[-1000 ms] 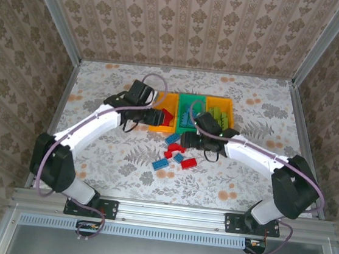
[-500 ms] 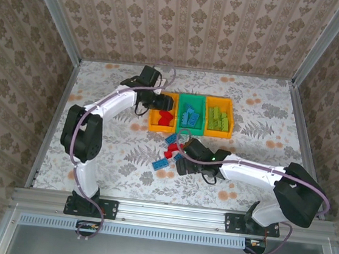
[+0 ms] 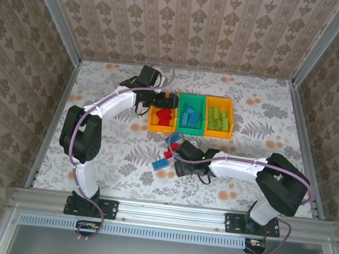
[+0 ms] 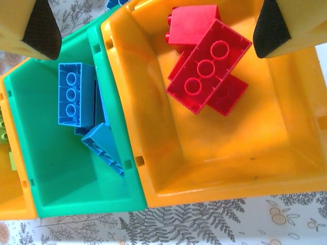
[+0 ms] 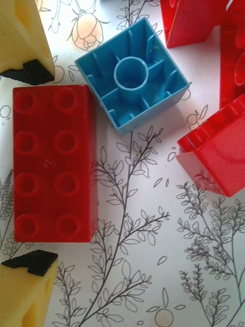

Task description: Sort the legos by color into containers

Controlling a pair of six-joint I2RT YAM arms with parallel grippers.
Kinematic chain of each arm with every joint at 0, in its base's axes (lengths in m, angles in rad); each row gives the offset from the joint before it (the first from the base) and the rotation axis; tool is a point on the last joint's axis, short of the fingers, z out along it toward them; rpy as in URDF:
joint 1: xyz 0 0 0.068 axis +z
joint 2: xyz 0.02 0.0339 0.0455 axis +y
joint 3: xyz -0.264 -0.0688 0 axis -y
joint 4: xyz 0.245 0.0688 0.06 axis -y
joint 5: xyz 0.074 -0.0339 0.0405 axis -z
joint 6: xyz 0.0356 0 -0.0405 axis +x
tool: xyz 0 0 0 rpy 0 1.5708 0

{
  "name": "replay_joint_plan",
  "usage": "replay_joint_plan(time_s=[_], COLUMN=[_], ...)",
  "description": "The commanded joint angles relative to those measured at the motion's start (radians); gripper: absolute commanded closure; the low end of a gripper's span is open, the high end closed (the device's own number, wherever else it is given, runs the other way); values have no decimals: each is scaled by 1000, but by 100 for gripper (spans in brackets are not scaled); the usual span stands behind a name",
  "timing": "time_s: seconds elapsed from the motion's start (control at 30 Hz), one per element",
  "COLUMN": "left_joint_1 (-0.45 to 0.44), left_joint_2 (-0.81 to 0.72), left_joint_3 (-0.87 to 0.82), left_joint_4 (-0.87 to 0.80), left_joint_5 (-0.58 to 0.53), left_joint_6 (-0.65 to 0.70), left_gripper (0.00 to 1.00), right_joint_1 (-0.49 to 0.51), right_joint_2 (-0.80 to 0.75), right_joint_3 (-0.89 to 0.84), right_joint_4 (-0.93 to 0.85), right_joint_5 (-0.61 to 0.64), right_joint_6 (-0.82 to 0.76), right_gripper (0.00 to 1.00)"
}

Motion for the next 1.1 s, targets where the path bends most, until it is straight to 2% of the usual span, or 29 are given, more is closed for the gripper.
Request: replay_joint_plan(time_s=[0.0,0.13,0.27,0.37,0.53,0.73,0.93,1.07], left_joint_1=[0,-1,-1,2,15,47,55,85], left_joint_2=[-75,-113,-152,-170,-190,-228,-272,-302], left_joint_3=[-28,-65,-100,-116,-152,-197,-255,-319], left_joint_4=[44,70,87,84,81,73,49,45], left_joint_5=[12,8,-7,-14,-25,-38,-77,-77], left_joint_6=[-16,-24,-21,-15,-19,-12,2,-5], left_gripper=[0,0,0,0,0,0,0,0], right_joint_1=[4,2,3,3,-10,-111,-238,-314], right_joint_2=[37,75,72,30,-79,-162,-56,61], right_joint_3=[39,60,59,52,70,111,276,394], right_joint_4=[-13,-31,-47,-60,-61,47,92,148], right_joint_5=[33,35,34,37,4,-190,-357,-491], right_joint_6=[-9,-9,-5,-5,-44,-82,-9,105], right_gripper=[15,25,43,52,53,52,52,54])
